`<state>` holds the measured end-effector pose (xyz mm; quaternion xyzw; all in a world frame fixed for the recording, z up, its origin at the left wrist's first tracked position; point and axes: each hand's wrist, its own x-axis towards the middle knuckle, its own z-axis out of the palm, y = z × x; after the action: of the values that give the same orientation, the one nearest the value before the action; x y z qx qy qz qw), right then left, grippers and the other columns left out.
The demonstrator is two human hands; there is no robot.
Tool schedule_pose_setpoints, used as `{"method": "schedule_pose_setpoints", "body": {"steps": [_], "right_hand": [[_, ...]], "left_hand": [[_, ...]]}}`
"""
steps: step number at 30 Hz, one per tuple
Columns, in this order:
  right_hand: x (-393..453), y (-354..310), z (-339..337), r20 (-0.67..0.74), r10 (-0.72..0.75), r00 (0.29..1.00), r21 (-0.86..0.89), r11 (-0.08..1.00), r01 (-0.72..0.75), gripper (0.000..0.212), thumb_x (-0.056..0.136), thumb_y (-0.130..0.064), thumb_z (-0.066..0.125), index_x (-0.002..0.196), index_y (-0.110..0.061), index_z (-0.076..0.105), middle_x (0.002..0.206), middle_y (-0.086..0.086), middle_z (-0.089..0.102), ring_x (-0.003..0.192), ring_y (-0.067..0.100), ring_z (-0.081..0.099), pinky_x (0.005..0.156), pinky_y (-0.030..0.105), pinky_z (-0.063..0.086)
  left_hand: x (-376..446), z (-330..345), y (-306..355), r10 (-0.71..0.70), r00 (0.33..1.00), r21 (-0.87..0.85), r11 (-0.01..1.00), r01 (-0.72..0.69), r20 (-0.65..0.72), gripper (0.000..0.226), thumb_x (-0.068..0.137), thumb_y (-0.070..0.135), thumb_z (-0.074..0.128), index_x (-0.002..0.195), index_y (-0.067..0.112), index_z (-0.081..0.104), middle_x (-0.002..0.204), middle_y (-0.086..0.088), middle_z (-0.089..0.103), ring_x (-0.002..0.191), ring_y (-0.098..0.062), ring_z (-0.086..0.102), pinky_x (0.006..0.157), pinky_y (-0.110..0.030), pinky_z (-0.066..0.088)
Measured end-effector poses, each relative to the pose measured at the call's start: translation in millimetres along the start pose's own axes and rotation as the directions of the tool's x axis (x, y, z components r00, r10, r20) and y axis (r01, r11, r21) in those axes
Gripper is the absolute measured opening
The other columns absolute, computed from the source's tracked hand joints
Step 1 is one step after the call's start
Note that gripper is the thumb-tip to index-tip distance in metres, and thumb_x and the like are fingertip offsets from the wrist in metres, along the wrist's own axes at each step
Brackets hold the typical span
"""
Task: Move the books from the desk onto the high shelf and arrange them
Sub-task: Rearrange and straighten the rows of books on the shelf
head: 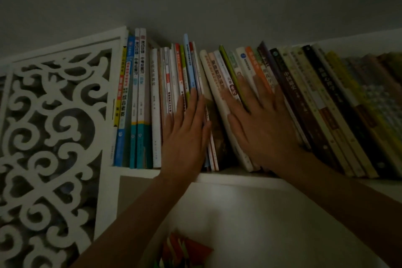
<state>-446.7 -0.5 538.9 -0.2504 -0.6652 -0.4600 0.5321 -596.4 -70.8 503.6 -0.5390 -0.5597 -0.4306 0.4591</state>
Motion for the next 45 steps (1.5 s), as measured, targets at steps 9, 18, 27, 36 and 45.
{"method": "schedule_pose_setpoints", "body": {"steps": [9, 18, 27, 36, 45], "right_hand": [[8.7, -11.8, 2.4, 0.060, -0.062, 0.996, -0.005, 0.998, 0.063, 0.062, 0.094, -0.042, 0.018, 0.146, -0.011, 0.029, 0.154, 0.015, 0.023, 0.141, 0.035, 0.023, 0.110, 0.056, 0.007], [78.6, -55.7, -6.0, 0.123, -0.045, 0.991, 0.129, 0.991, 0.029, 0.060, 0.100, -0.036, 0.032, 0.150, -0.011, 0.011, 0.158, 0.007, 0.010, 0.145, 0.028, 0.008, 0.115, 0.050, -0.001], [92.0, -74.4, 9.0, -0.007, 0.000, 1.000, -0.090, 0.996, -0.001, 0.056, 0.085, -0.024, 0.029, 0.134, -0.008, 0.051, 0.139, 0.009, 0.050, 0.126, 0.038, 0.047, 0.105, 0.060, 0.020], [86.5, -58.2, 2.4, -0.063, 0.016, 0.998, -0.068, 0.997, -0.021, 0.047, 0.087, -0.026, 0.037, 0.122, -0.005, 0.060, 0.120, 0.013, 0.064, 0.117, 0.034, 0.056, 0.088, 0.067, 0.039], [75.8, -66.9, 18.2, -0.142, 0.087, 0.986, 0.059, 0.995, -0.079, 0.058, 0.087, -0.031, 0.034, 0.142, -0.011, 0.034, 0.144, 0.007, 0.044, 0.137, 0.027, 0.026, 0.107, 0.056, 0.014]], "left_hand": [[2.2, -11.4, -0.4, -0.002, 0.995, -0.040, 0.999, 0.007, 0.104, 0.060, 0.086, 0.059, -0.005, 0.140, 0.039, -0.022, 0.147, 0.021, -0.030, 0.137, -0.001, -0.027, 0.106, -0.024, -0.025], [-5.5, -52.5, -37.4, -0.037, 0.999, -0.044, 0.998, 0.038, 0.021, 0.059, 0.088, 0.050, 0.015, 0.142, 0.027, 0.006, 0.153, 0.006, 0.011, 0.135, 0.000, 0.004, 0.118, -0.036, 0.008], [39.4, -60.4, -74.6, 0.030, 0.989, -0.246, 0.967, -0.066, -0.146, 0.039, 0.093, 0.020, 0.037, 0.128, 0.008, 0.047, 0.132, -0.006, 0.047, 0.114, 0.003, 0.029, 0.100, -0.003, 0.013], [72.7, -58.7, -75.8, 0.164, 0.971, -0.197, 0.960, -0.197, -0.173, 0.027, 0.092, 0.015, 0.045, 0.116, 0.009, 0.057, 0.124, -0.008, 0.056, 0.117, -0.017, 0.047, 0.104, -0.024, 0.024], [145.2, -42.4, -57.5, 0.100, 0.990, -0.120, 0.986, -0.112, -0.105, 0.049, 0.095, 0.035, 0.042, 0.141, 0.020, 0.033, 0.152, -0.003, 0.025, 0.138, -0.019, 0.024, 0.114, -0.042, 0.010]]}}
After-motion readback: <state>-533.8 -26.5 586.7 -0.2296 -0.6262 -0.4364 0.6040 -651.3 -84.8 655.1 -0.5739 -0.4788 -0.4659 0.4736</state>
